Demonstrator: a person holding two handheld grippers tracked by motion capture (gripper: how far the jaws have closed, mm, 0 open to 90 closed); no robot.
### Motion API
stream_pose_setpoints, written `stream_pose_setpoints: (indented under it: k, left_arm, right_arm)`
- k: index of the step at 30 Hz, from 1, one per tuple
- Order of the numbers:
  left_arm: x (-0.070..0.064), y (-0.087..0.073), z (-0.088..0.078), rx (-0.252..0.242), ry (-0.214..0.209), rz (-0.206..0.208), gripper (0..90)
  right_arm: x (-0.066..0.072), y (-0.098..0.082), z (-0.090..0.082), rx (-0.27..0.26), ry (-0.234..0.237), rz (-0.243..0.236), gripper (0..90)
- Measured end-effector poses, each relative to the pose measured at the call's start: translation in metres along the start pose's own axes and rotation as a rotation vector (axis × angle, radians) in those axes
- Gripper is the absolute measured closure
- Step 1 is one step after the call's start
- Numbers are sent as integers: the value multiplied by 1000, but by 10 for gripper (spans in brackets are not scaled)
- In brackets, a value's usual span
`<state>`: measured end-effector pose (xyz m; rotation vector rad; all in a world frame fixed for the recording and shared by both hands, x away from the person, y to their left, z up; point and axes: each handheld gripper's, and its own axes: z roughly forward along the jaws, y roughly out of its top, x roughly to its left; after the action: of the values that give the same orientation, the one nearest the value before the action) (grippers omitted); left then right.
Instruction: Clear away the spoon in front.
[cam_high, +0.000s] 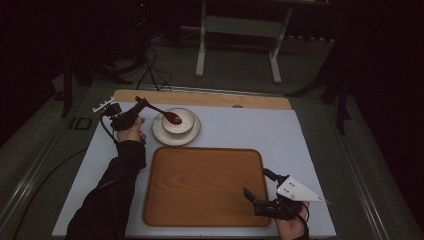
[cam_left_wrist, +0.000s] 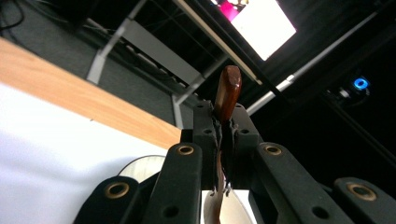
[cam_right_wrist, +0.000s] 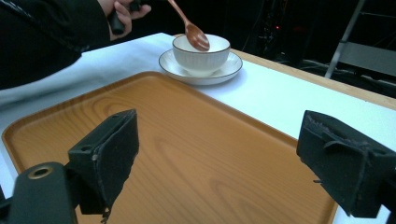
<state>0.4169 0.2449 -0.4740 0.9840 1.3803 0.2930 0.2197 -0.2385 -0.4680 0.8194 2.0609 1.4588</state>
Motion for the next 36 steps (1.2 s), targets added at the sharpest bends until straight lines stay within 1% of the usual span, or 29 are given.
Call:
stream_pose_setpoints:
  k: [2, 7, 11, 12, 13, 15, 20, 24, 28, 29, 30, 31, 32, 33, 34, 35, 36]
  left_arm:
    - [-3, 6, -3, 5, -13, 5, 845]
    - [-10, 19, -10, 21, -16, 30, 846]
    - [-17, 27, -16, 42, -23, 65, 846]
    - [-19, 30, -18, 48, -32, 68, 846]
    - [-20, 32, -19, 56, -32, 76, 846]
    - [-25, 37, -22, 73, -36, 106, 846]
    - [-35, 49, -32, 112, -57, 148, 846]
    - [-41, 57, -39, 135, -64, 183, 846]
    - [-49, 63, -47, 175, -93, 217, 846]
    - [-51, 64, -49, 185, -94, 230, 846]
    - [-51, 64, -49, 185, -94, 230, 846]
    - [-55, 65, -54, 213, -121, 245, 846]
    - [-57, 64, -55, 223, -127, 256, 846]
    - [-57, 64, -55, 223, -127, 256, 846]
    - [-59, 64, -57, 240, -143, 264, 846]
    - [-62, 64, -60, 268, -161, 285, 846]
    - [-64, 63, -61, 286, -177, 289, 846]
  right_arm:
    - [0, 0, 0, 0, 0, 0, 128]
    - [0, 0, 1, 0, 1, 0, 129]
    - [0, 0, 1, 3, 1, 2, 129]
    - [1, 0, 1, 4, 2, 2, 129]
    - [1, 0, 1, 4, 2, 2, 129]
    - [1, 0, 2, 6, 3, 2, 129]
    - [1, 0, 2, 6, 4, 4, 129]
    - [1, 0, 2, 5, 5, 6, 129]
    - [1, 0, 2, 6, 6, 5, 129]
    - [1, 0, 2, 6, 6, 4, 129]
    - [1, 0, 2, 6, 6, 4, 129]
    - [1, 0, 2, 7, 6, 5, 129]
    - [1, 0, 2, 7, 6, 5, 129]
    - [1, 0, 2, 7, 7, 6, 129]
    - [1, 0, 2, 7, 7, 6, 129]
    - [1, 0, 3, 7, 7, 6, 129]
    - [1, 0, 3, 8, 8, 7, 129]
